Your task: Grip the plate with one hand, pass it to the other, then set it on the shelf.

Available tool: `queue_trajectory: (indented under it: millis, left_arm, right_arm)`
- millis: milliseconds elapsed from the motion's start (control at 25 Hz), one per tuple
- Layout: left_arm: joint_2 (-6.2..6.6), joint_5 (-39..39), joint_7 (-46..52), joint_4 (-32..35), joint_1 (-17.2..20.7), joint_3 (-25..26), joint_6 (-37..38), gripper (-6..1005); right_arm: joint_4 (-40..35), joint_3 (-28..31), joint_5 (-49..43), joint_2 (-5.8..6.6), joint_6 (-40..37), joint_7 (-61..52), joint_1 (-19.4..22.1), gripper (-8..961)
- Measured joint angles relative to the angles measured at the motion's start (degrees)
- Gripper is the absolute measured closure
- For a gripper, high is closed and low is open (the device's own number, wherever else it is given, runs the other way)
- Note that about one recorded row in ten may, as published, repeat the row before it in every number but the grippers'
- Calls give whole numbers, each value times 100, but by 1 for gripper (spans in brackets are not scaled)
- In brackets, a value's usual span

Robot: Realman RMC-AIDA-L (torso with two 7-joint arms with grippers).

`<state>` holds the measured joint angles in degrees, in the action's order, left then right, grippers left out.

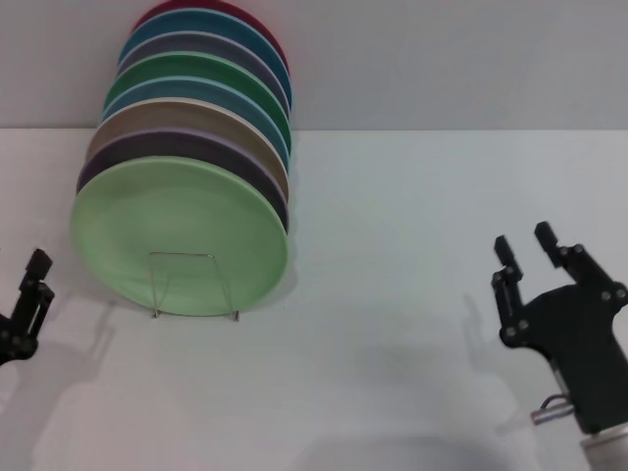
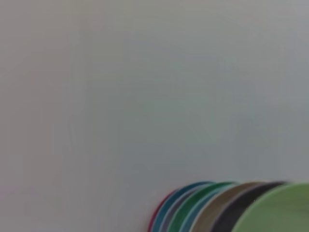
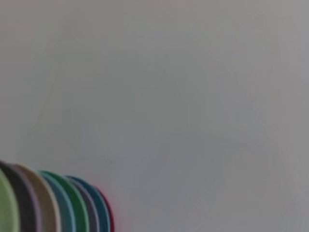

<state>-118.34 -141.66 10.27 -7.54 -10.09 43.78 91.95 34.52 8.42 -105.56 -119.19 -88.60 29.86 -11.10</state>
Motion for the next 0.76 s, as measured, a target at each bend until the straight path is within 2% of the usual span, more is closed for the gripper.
queue_trajectory:
  millis: [80, 280, 480, 520, 640, 760]
  left_arm:
    - [-18, 4, 419, -32, -5, 182, -76, 513]
    - [-27, 9, 1011, -62, -130, 582, -266, 435]
    - [-36, 8, 1066, -100, -246, 721, -403, 242]
    - [-38, 7, 1066, -121, -258, 734, -445, 233]
    - [-46, 10, 1041, -212, -267, 833, -628, 204]
    - [-61, 17, 947, -286, -267, 960, -754, 185]
  right_arm:
    - [-430, 106, 0, 0, 30, -813, -171, 537]
    - [-1047, 285, 0, 1, 181, -1799, -377, 532]
    - [-1636, 342, -12, 19, 490, -2736, -671, 528]
    - [-1766, 353, -19, 18, 522, -2922, -713, 527]
    - [-1987, 427, -11, 0, 542, -3178, -775, 524]
    - [-1970, 748, 0, -22, 520, -2986, -736, 524]
